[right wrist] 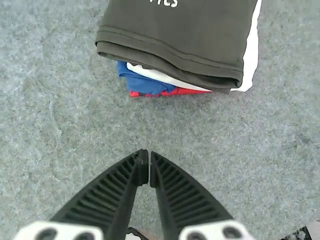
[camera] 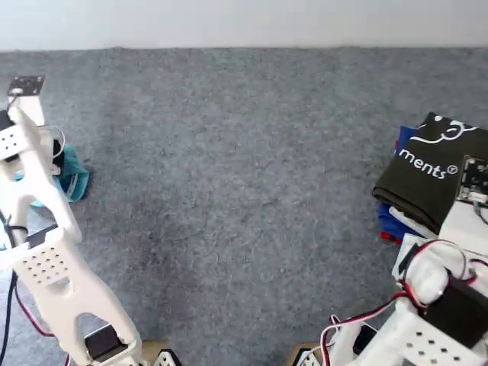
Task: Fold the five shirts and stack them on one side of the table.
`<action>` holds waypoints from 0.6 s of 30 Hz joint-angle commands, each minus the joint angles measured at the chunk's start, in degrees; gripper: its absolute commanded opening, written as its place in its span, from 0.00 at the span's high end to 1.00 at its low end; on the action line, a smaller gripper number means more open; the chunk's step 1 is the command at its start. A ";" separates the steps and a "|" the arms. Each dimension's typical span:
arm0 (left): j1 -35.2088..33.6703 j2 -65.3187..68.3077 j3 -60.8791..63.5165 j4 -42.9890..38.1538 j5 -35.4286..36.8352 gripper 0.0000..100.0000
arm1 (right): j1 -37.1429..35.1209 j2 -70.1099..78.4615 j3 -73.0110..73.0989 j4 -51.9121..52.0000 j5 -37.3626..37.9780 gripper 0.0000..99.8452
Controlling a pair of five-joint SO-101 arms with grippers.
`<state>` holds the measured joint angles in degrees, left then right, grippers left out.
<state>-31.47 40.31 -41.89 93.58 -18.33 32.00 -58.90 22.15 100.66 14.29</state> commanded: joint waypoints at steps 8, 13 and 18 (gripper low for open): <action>5.01 -6.86 -9.80 7.03 -0.18 0.99 | -0.22 -1.71 -0.09 2.15 -0.44 0.99; 12.31 -20.48 -5.05 6.95 4.75 0.99 | -0.31 -1.80 -0.09 2.15 -0.35 0.99; 26.29 -34.64 0.92 6.77 10.46 0.99 | -0.31 -1.71 -0.09 2.15 -0.35 0.99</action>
<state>-13.63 15.60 -42.24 99.65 -11.12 32.00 -60.84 22.15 100.66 14.29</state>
